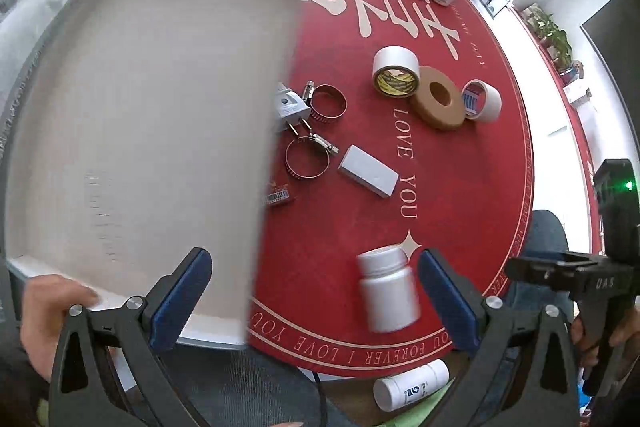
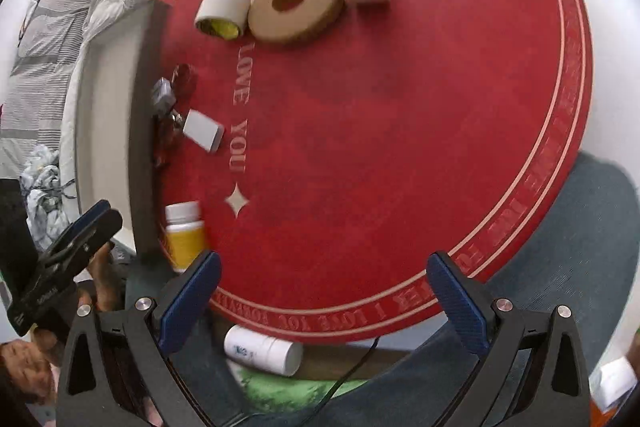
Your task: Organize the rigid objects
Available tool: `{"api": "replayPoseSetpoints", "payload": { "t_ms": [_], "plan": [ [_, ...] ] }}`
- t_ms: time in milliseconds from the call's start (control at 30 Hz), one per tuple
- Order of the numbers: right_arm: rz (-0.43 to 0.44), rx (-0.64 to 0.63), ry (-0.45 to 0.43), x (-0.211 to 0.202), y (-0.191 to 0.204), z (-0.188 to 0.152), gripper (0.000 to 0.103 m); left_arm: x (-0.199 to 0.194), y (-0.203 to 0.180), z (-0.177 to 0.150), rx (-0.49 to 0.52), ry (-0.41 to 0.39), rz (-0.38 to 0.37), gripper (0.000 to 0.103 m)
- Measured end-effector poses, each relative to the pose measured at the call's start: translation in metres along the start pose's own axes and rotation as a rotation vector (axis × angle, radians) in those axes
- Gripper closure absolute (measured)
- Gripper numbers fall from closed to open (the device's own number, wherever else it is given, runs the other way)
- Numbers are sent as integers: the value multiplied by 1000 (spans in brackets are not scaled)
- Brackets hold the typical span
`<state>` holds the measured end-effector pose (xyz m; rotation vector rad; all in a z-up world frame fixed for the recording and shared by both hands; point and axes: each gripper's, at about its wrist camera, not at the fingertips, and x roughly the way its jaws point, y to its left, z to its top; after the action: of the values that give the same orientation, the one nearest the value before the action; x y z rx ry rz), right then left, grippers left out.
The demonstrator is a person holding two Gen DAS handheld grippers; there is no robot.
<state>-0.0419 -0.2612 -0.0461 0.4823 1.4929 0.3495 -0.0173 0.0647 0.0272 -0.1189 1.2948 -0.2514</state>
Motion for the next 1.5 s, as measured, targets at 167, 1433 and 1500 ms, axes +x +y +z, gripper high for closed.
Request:
{"api": "replayPoseSetpoints", "payload": {
  "t_ms": [167,1433,1500],
  "plan": [
    [55,29,77,12,6,-15,0,-2,-5,-2,21,7,-6,0],
    [-131,328,-417,-47,-158,204,0,36,-33,-1,70,121,98,0],
    [-66,218,-442,-49,-128,211,0,37,-34,2,65,121,106,0]
  ]
}}
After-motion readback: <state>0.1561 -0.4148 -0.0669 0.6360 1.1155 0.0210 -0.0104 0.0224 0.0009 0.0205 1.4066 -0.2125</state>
